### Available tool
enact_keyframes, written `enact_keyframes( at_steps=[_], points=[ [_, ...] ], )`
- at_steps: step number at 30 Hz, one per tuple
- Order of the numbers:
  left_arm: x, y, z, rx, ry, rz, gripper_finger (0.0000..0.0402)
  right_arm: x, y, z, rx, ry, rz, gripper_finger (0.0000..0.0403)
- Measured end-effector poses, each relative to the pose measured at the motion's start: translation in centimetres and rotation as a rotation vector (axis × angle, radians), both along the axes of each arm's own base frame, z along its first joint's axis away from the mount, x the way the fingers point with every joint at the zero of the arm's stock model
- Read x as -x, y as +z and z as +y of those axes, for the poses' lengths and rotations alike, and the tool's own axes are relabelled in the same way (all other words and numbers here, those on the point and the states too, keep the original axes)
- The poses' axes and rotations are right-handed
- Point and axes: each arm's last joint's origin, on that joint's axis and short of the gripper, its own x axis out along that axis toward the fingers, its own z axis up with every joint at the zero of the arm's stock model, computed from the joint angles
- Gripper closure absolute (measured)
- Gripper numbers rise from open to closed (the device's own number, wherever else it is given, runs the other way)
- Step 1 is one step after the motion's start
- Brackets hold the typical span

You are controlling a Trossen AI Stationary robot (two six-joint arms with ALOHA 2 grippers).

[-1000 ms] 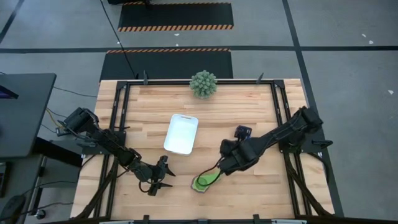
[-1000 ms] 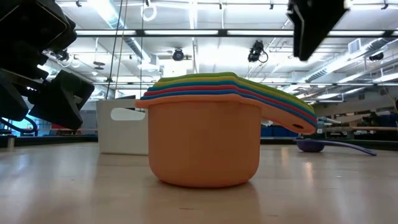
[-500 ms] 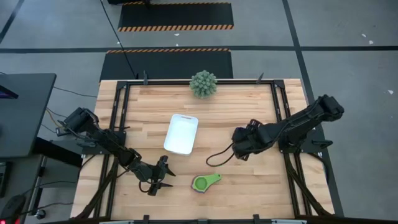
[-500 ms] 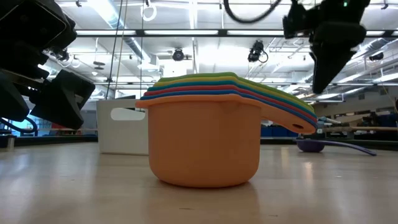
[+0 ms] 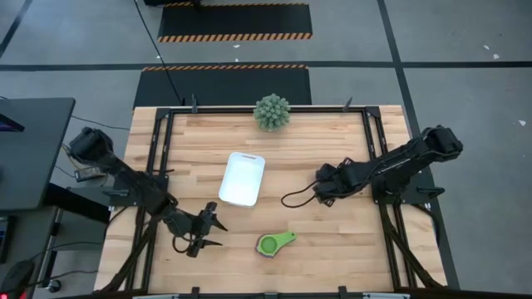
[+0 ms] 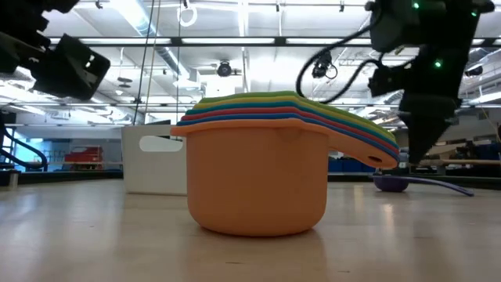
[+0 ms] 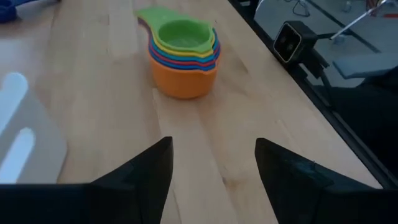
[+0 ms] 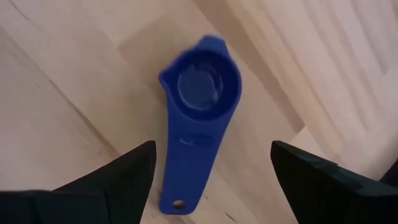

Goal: Nest measuring cups in basket
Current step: Stack the dark blue measuring cup into the green measuring cup

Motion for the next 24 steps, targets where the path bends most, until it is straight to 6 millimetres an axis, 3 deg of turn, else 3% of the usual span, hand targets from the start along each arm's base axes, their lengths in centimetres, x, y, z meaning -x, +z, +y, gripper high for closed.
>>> enact_keyframes(
  at_steps=[13, 24],
  points=[
    [0.5, 0.4, 0.1, -0.007, 0.016, 0.001, 0.0169, 1.1, -2.7, -0.7, -0.015, 0.001, -0.037, 0.0043],
    [0.5, 0.3, 0.1, -0.003, 0.019, 0.007, 0.0169, 1.0, -4.0, -1.4, -0.068, 0.046, -0.087, 0.0066]
  ],
)
